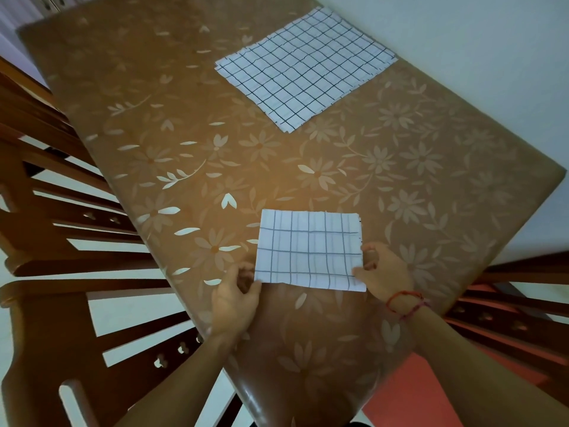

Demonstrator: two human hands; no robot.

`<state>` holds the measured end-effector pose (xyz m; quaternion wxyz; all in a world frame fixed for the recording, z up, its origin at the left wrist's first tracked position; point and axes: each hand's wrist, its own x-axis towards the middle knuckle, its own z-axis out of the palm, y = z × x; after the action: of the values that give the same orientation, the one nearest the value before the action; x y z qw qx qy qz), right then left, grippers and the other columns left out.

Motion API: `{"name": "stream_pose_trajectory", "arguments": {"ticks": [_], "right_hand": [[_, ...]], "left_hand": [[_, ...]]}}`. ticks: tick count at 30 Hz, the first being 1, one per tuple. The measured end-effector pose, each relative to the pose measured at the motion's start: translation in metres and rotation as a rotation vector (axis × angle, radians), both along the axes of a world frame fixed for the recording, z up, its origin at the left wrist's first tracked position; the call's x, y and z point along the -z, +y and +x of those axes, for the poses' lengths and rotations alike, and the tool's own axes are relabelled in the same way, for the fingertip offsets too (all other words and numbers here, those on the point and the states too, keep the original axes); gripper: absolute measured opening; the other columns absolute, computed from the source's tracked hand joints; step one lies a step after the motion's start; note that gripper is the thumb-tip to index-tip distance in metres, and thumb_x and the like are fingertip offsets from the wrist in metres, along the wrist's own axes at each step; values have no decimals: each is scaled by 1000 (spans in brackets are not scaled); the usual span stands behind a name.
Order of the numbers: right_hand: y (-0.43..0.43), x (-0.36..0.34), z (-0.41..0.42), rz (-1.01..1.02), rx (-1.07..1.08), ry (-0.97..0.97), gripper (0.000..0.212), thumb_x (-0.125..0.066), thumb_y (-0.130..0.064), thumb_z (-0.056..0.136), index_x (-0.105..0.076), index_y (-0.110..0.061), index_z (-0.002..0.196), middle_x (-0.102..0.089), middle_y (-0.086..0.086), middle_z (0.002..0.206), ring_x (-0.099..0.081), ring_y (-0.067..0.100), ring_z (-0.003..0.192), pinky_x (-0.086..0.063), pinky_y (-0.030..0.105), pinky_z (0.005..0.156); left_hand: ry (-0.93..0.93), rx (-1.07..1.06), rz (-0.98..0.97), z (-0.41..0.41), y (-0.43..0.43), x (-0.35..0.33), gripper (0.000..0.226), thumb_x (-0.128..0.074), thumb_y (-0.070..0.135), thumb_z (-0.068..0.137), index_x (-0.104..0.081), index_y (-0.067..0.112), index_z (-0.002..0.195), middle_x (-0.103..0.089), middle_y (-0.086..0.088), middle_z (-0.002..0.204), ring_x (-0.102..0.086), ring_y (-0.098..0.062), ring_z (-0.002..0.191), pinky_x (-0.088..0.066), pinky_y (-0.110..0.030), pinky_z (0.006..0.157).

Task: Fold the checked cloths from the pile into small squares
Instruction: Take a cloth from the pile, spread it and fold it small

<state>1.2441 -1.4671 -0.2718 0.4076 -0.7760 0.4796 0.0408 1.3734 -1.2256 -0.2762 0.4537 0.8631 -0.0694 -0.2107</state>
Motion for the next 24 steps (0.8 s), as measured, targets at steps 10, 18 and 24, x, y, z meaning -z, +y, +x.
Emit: {"name": "stream_pose_trajectory", "arguments": {"ticks": [10,18,24], "right_hand": [[4,0,-1,-66,-31,21,34,-64,-10,81,-57,-20,113,-57,-6,69,-50,1,65,-33,14,54],[11,-5,-7,-262,-116,62,27,-65,-22,78,-55,-22,103,-56,1,103,-56,19,85,-44,27,68],[69,2,2,-506,-524,-72,51,-59,-29,82,-51,-12,130,-47,12,131,-46,28,121,-48,43,96]], "left_hand": [[1,141,160,4,3,10,15,-66,21,90,-53,29,93,-62,10,78,-58,-5,75,-44,-21,65],[-643,633,263,-3,22,17,17,-52,22,93,-61,15,105,-57,0,113,-54,-16,100,-53,-30,75],[-818,862,402,-22,29,29,47,-41,23,89,-61,3,128,-56,-13,137,-46,-25,130,-15,-34,116]]}}
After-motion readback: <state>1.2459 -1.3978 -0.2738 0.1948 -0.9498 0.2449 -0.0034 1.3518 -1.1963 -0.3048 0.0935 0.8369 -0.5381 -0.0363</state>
